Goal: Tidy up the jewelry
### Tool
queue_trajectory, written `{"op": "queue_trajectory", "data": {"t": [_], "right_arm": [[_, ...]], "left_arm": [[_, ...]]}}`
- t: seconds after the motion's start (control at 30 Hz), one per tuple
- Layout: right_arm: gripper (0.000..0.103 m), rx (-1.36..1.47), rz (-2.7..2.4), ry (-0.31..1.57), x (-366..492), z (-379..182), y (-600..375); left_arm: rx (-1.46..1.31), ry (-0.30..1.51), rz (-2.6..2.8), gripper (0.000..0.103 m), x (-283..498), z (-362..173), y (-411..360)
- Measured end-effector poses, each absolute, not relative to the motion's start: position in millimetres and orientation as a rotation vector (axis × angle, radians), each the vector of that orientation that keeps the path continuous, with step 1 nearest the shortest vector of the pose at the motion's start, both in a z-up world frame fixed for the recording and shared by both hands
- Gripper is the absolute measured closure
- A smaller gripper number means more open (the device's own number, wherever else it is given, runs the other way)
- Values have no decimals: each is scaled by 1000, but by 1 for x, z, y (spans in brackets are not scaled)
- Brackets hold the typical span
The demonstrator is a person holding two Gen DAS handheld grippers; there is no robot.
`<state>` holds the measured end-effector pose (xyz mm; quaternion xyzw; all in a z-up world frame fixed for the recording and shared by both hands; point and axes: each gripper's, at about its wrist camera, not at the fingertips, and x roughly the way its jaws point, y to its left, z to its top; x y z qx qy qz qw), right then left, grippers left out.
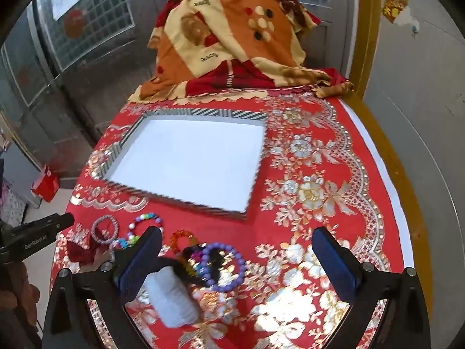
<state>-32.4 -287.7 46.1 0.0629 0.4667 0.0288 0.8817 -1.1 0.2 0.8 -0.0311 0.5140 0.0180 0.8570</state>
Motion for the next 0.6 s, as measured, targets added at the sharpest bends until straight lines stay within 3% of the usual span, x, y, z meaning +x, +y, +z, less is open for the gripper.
{"op": "queue_trajectory", "data": {"t": [0.6], "right_arm": [[1,94,99,953,-44,63,-252]], "left_arm": [[-59,1050,31,66,-19,8,2]]}}
